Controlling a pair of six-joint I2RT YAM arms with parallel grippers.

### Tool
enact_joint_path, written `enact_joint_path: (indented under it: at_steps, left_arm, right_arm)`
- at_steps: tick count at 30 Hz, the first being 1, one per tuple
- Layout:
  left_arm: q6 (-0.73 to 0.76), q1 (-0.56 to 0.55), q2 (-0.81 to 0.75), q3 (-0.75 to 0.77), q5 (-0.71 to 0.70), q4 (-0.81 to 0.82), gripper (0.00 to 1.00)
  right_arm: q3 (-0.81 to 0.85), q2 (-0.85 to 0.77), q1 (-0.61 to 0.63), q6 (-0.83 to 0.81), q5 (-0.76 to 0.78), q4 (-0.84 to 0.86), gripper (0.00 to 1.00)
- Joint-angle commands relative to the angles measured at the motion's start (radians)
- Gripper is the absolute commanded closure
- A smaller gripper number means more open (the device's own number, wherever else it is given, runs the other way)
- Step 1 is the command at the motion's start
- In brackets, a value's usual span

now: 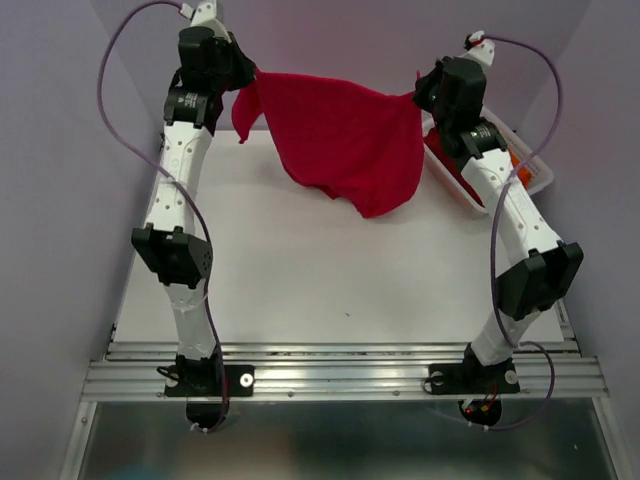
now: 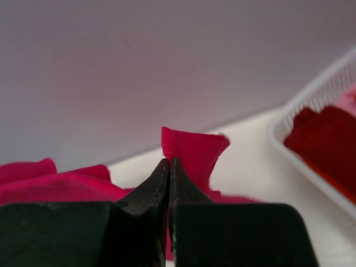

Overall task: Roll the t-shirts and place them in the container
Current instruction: Flatten out the T-shirt at the center of the board.

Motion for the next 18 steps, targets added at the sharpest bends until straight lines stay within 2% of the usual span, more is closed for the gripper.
enact_joint_path:
  at_steps: [1,4,5,6,8,9,11,13,14,15,16,17,18]
  left_arm:
    - [-0.007,0.061,-0.167,-0.019,0.12,0.173,1.0]
    - [-0.007,0.081,-0.299,-0.218,0.143,0.256,1.0]
    - [-0.004,0.083,-0.368,-0.279,0.14,0.287,1.0]
    - [0.0,0.081,-0.405,-0.418,0.137,0.304,1.0]
    - [0.0,0.083,-0.48,-0.583,0.132,0.368,1.0]
    - [-0.006,0.083,-0.553,-0.669,0.137,0.385,1.0]
    - [-0.019,0.083,-0.653,-0.987,0.136,0.411,1.0]
    - [-0.04,0.081,-0.721,-1.153,0.117,0.42,1.0]
    - [-0.046,0.081,-0.781,-1.232,0.12,0.436,0.94]
    - [-0.051,0.081,-0.807,-1.383,0.128,0.439,0.8]
    - [-0.053,0.081,-0.822,-1.451,0.138,0.437,0.6]
    - [-0.06,0.081,-0.836,-1.499,0.146,0.404,0.3]
    - [-0.071,0.081,-0.835,-1.539,0.149,0.382,0.24]
  right_arm:
    - [0.153,-0.058,0.005,-0.113,-0.053,0.185,0.99]
    - [-0.052,-0.183,0.005,-0.107,-0.08,0.286,0.99]
    - [-0.205,-0.267,0.005,-0.095,-0.092,0.326,0.99]
    - [-0.282,-0.309,0.005,-0.09,-0.097,0.35,0.99]
    - [-0.431,-0.386,0.005,-0.067,-0.118,0.389,0.99]
    - [-0.564,-0.456,0.005,-0.044,-0.128,0.394,0.99]
    - [-0.756,-0.554,0.005,0.005,-0.154,0.392,0.99]
    - [-0.885,-0.622,0.005,0.043,-0.174,0.374,0.99]
    - [-0.953,-0.656,0.005,0.059,-0.198,0.371,0.98]
    - [-1.064,-0.718,0.005,0.098,-0.2,0.346,0.94]
    - [-1.112,-0.749,0.005,0.117,-0.2,0.329,0.86]
    - [-1.157,-0.777,0.005,0.148,-0.202,0.313,0.74]
    - [-1.192,-0.804,0.005,0.159,-0.198,0.294,0.63]
